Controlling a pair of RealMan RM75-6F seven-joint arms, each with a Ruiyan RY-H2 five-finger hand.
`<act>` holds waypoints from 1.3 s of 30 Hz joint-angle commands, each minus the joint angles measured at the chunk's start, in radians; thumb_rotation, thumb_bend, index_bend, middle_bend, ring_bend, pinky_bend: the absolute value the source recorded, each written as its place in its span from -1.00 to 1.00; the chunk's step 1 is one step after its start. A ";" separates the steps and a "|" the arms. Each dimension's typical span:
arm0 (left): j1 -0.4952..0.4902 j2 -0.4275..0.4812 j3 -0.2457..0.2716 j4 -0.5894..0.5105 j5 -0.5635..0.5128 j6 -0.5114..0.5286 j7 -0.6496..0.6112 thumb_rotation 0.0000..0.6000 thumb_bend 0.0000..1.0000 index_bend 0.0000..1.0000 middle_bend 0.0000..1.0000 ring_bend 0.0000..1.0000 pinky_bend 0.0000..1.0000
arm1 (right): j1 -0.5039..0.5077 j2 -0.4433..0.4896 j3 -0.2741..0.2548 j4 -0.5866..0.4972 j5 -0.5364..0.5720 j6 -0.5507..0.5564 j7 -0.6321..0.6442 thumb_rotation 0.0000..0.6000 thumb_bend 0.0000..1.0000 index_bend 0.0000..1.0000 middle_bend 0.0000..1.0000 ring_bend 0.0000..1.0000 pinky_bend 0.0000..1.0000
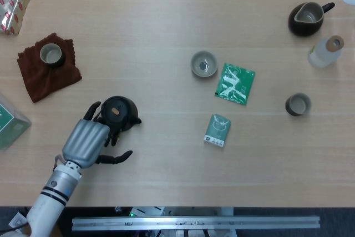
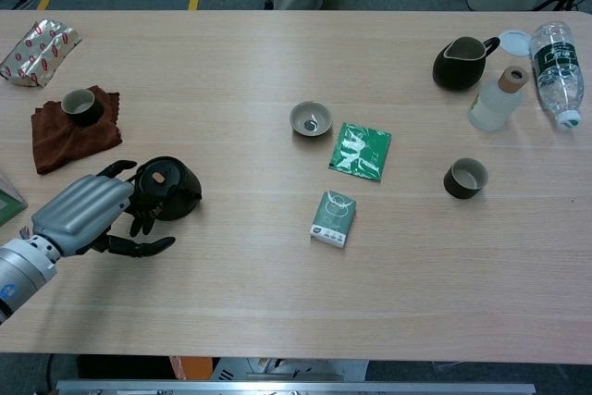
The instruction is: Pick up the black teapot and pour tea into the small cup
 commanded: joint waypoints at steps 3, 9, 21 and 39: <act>-0.004 -0.013 -0.014 0.008 0.007 0.004 -0.019 -0.27 -0.63 0.37 0.53 0.08 -0.89 | -0.001 -0.004 0.002 0.005 0.006 -0.001 0.003 1.00 -0.72 -0.31 -0.41 -0.64 -0.48; -0.014 -0.027 -0.039 0.010 0.004 0.000 -0.068 -0.29 -0.63 0.48 0.66 0.20 -0.89 | 0.001 -0.008 0.005 0.014 0.010 -0.004 0.007 1.00 -0.72 -0.31 -0.41 -0.64 -0.48; -0.026 -0.063 -0.104 0.000 -0.070 -0.010 -0.103 -0.53 -0.63 0.71 0.89 0.44 -0.89 | 0.002 -0.016 0.008 0.027 0.018 -0.011 0.016 1.00 -0.72 -0.31 -0.41 -0.64 -0.48; -0.020 -0.088 -0.171 -0.016 -0.108 0.068 -0.099 -0.17 -0.63 0.85 1.00 0.58 -0.89 | 0.011 -0.023 0.013 0.038 0.019 -0.020 0.021 1.00 -0.72 -0.31 -0.41 -0.64 -0.48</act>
